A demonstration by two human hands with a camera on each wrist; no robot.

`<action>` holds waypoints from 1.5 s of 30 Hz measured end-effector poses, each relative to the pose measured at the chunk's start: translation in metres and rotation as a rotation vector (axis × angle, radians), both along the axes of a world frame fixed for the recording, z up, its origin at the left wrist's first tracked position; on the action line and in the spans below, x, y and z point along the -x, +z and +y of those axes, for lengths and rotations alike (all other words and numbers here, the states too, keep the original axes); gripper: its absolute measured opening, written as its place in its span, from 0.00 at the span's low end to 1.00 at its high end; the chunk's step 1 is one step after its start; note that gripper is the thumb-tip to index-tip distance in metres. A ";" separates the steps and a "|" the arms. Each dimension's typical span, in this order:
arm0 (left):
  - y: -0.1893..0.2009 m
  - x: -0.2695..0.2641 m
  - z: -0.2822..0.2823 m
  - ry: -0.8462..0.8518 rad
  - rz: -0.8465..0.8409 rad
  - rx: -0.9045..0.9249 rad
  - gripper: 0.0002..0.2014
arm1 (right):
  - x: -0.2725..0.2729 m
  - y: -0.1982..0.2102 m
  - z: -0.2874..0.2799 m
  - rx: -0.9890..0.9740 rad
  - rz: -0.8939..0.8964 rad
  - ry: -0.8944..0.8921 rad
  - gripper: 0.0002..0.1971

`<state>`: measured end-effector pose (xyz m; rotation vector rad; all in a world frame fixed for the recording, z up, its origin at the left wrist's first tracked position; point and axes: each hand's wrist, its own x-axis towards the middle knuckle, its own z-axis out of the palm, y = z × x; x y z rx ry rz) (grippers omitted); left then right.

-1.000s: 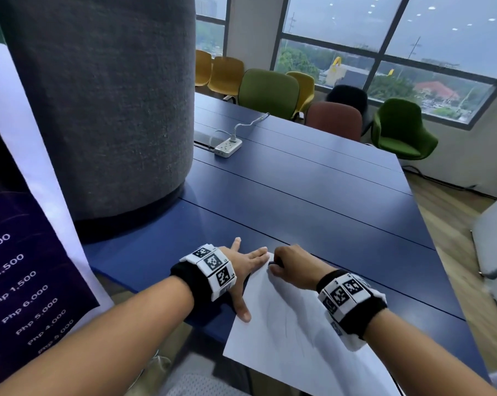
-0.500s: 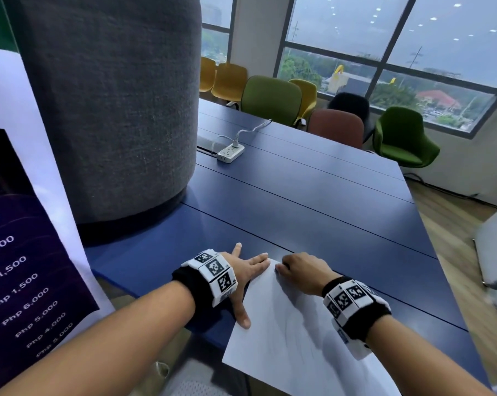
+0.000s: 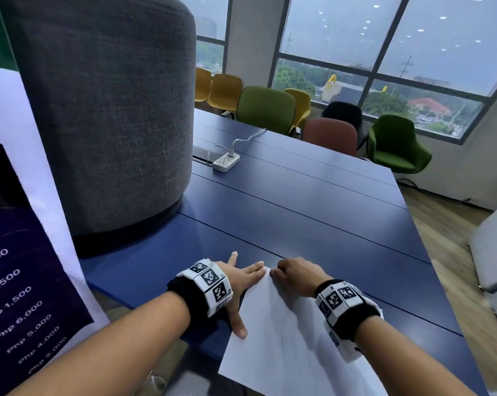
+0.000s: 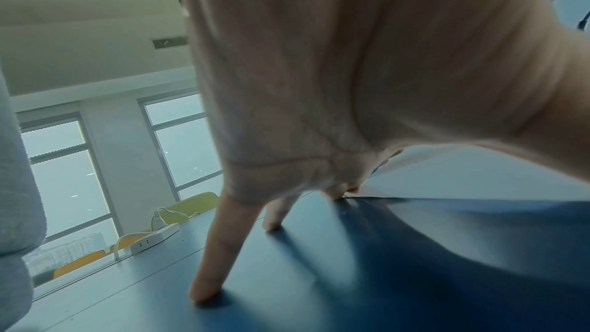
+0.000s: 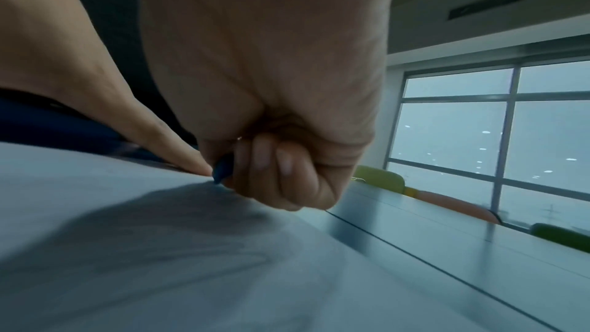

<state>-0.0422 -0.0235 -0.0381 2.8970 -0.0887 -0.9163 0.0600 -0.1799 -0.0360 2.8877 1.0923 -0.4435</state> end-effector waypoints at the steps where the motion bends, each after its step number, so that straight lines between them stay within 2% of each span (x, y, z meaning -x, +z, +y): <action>1: 0.000 0.000 0.000 0.000 -0.002 0.001 0.69 | 0.001 0.000 0.000 0.002 -0.002 0.022 0.20; 4: -0.001 -0.001 0.001 0.003 -0.005 -0.001 0.69 | 0.012 -0.001 0.003 0.031 0.032 0.140 0.19; 8: -0.001 -0.001 0.001 0.004 0.007 -0.004 0.69 | 0.002 0.003 0.001 0.028 0.005 0.026 0.19; 12: -0.002 -0.002 0.001 0.009 0.006 -0.014 0.69 | 0.015 0.000 -0.002 0.064 0.012 0.152 0.20; 17: -0.001 -0.002 0.000 0.011 0.009 -0.016 0.69 | 0.007 0.001 -0.008 0.046 -0.017 0.042 0.17; 21: 0.001 -0.001 0.000 0.012 0.006 -0.016 0.69 | 0.019 0.001 -0.010 0.093 0.048 0.181 0.20; 25: 0.000 0.000 0.000 0.009 -0.011 -0.011 0.68 | 0.011 0.006 -0.011 0.056 0.029 0.066 0.18; 30: -0.001 -0.001 0.001 0.013 0.001 -0.026 0.69 | 0.034 0.004 -0.015 0.107 0.125 0.230 0.19; 34: 0.000 -0.001 0.000 0.012 0.007 -0.023 0.69 | 0.024 0.008 -0.019 0.074 0.063 0.171 0.20; 38: 0.001 -0.001 0.000 0.015 0.012 -0.022 0.68 | 0.043 0.004 -0.024 0.092 0.173 0.259 0.19; 42: 0.001 0.000 0.000 0.018 0.015 -0.014 0.68 | 0.038 0.007 -0.021 0.053 0.067 0.186 0.19; 45: 0.000 -0.001 0.000 0.018 0.019 -0.015 0.69 | 0.046 0.002 -0.026 0.032 0.109 0.199 0.18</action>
